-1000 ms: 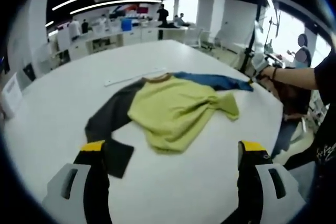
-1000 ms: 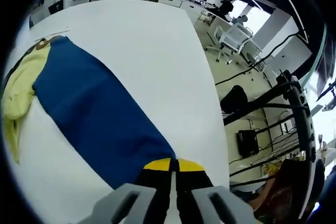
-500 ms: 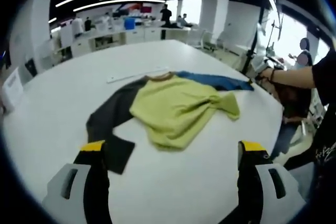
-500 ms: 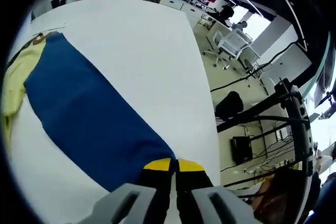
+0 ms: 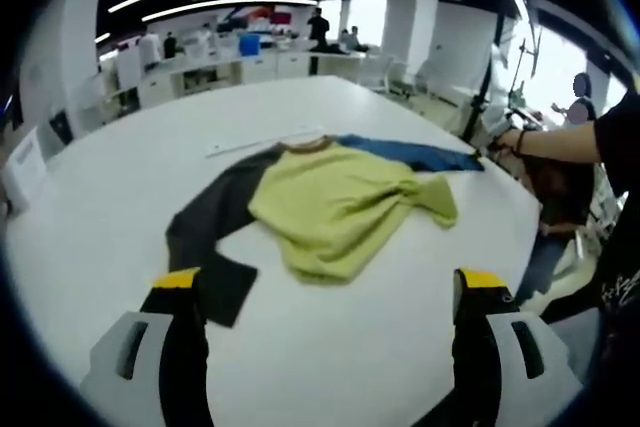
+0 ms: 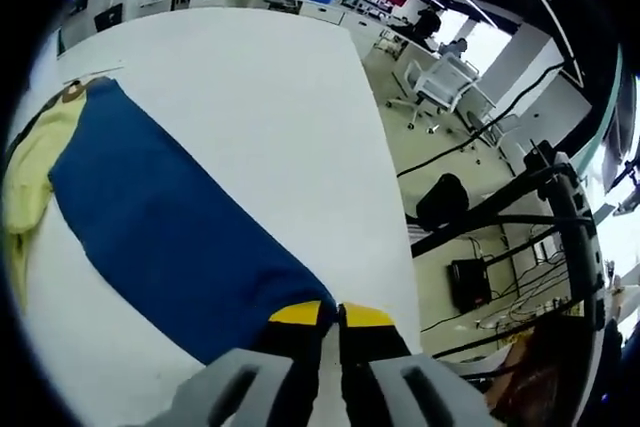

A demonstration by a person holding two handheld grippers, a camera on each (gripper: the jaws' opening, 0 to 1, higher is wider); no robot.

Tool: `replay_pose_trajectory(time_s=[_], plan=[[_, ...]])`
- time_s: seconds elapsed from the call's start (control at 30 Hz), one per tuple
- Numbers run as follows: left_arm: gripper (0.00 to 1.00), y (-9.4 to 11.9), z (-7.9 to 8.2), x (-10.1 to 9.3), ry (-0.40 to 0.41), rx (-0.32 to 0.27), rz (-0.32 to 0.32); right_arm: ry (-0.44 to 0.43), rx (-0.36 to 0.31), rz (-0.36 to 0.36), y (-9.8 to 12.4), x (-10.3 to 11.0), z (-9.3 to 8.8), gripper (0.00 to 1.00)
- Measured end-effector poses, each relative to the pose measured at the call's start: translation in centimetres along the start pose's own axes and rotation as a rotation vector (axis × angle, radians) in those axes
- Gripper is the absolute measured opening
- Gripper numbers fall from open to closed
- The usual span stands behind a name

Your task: Fold the garment on the visible template until the final outline fits inside the template.

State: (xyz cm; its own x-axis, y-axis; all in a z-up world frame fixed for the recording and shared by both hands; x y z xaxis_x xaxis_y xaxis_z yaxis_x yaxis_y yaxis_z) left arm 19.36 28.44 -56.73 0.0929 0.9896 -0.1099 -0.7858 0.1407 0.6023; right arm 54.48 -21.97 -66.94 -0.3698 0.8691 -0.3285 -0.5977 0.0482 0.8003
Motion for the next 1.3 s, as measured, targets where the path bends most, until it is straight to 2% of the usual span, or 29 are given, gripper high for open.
replay_pose_trajectory(time_s=[0.07, 0.1, 0.2, 0.33, 0.5, 0.73, 1.13, 1.3], plan=[[0.99, 0.1, 0.0, 0.0, -0.001, 0.003, 0.000, -0.069, -0.028, 0.015, 0.7, 0.5, 0.3, 0.18], [0.99, 0.1, 0.0, 0.0, -0.001, 0.002, 0.000, -0.070, -0.033, 0.021, 1.0, 0.7, 0.4, 0.22], [0.99, 0.1, 0.4, 0.0, 0.023, -0.032, -0.011, -0.008, -0.014, -0.015, 2.6, 1.4, 0.1, 0.33], [0.96, 0.0, 0.3, 0.3, 0.014, -0.023, 0.000, -0.038, -0.051, 0.043, 3.9, 2.9, 0.4, 0.36], [0.90, -0.2, 0.1, 0.3, 0.021, -0.017, -0.012, -0.036, -0.098, 0.149, 6.3, 5.8, 0.8, 0.39], [0.90, -0.3, 0.1, 0.2, 0.025, -0.023, -0.020, -0.043, -0.143, 0.283, 9.2, 9.4, 1.0, 0.43], [0.83, -1.4, -0.6, 0.8, 0.006, -0.009, -0.031, 0.002, -0.176, 0.423, 12.5, 14.1, 0.8, 0.45], [0.79, -2.1, -0.9, 0.9, -0.015, 0.002, -0.028, 0.046, -0.190, 0.455, 13.4, 16.0, 0.4, 0.45]])
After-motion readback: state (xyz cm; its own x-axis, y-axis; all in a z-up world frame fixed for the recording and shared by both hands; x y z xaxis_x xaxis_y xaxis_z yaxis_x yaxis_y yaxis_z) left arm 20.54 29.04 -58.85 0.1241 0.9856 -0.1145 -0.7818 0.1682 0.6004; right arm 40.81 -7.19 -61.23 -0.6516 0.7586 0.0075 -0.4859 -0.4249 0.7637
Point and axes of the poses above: the point that each gripper's makers call its tool centre point, and the gripper's own axes: y roughly backward along the fingers, x roughly to its left, z roughly out of its top, the point moved 6 cm from there along y, roughly backward along the fingers, and after that the axes turned 1 degree about y, right-handed, at the moved point
